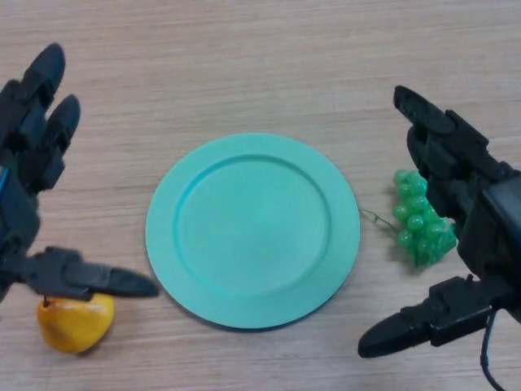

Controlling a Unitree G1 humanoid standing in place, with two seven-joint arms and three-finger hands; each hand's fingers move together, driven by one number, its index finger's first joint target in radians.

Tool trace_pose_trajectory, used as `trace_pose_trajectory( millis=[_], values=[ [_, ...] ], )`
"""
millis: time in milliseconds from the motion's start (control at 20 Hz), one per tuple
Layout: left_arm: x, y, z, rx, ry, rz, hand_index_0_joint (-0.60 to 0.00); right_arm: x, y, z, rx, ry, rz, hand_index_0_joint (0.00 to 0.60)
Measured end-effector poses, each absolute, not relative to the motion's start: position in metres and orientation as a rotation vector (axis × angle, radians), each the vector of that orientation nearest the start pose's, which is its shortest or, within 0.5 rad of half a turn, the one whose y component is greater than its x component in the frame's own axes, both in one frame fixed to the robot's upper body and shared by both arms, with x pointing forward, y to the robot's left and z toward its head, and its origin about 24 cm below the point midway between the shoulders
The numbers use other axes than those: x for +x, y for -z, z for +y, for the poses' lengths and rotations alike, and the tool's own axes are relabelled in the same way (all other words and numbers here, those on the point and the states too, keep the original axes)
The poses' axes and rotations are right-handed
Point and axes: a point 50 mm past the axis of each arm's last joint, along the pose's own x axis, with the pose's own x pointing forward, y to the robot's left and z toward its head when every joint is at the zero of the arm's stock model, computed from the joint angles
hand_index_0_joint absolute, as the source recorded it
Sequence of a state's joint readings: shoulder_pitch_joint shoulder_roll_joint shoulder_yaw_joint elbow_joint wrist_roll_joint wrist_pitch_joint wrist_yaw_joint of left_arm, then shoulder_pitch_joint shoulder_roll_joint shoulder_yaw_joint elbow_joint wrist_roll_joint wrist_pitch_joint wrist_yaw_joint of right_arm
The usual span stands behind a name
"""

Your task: Pick up the yellow pear and place it on the plate

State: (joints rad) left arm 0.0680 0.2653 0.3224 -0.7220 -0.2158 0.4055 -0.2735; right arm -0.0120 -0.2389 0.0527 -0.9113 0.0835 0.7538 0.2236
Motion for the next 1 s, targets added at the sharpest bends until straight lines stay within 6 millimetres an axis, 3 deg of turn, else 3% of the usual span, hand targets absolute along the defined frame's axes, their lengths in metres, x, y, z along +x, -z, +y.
trace_pose_trajectory(
  millis=[200,300,450,850,1000],
  values=[
    [0.191,-0.166,0.255,0.27,-0.002,-0.389,0.0,0.214,-0.166,-0.137,-0.202,-0.339,-0.115,0.0],
    [0.19,-0.148,0.275,0.313,-0.09,-0.327,0.0,0.217,-0.163,-0.136,-0.198,-0.335,-0.1,0.0],
    [0.19,-0.119,0.289,0.299,-0.124,-0.276,0.0,0.217,-0.165,-0.127,-0.182,-0.379,-0.113,0.0],
    [0.195,-0.056,0.281,0.28,-0.014,-0.136,0.0,0.221,-0.16,-0.129,-0.181,-0.368,-0.082,0.0],
    [0.195,-0.045,0.287,0.294,-0.003,-0.099,0.0,0.222,-0.16,-0.129,-0.181,-0.368,-0.081,0.0]
  ],
)
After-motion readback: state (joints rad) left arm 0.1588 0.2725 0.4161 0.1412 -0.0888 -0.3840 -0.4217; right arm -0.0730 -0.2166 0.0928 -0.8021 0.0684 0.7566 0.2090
